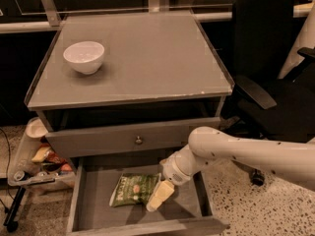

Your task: Pick green jalapeno chip bag from middle drawer and place on counter

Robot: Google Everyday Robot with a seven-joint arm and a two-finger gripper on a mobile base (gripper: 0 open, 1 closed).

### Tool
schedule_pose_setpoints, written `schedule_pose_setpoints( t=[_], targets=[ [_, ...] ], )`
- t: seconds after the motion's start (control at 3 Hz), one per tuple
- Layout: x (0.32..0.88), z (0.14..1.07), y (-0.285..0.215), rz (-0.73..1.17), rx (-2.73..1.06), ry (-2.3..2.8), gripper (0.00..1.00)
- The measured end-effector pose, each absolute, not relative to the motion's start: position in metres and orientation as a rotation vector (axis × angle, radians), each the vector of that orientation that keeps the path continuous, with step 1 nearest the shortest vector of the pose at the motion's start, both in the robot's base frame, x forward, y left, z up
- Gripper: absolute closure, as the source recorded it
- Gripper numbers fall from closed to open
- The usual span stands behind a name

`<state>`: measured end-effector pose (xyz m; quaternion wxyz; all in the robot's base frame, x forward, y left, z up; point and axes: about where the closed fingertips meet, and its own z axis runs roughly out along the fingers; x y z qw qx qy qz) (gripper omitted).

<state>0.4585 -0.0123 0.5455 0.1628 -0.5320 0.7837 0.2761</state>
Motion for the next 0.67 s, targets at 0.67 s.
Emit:
schedule_pose_setpoints(
  t=[0.67],
  targets=[
    [0.493, 0.498, 0.008, 0.712, -1.500, 2.226, 0.00]
  ],
)
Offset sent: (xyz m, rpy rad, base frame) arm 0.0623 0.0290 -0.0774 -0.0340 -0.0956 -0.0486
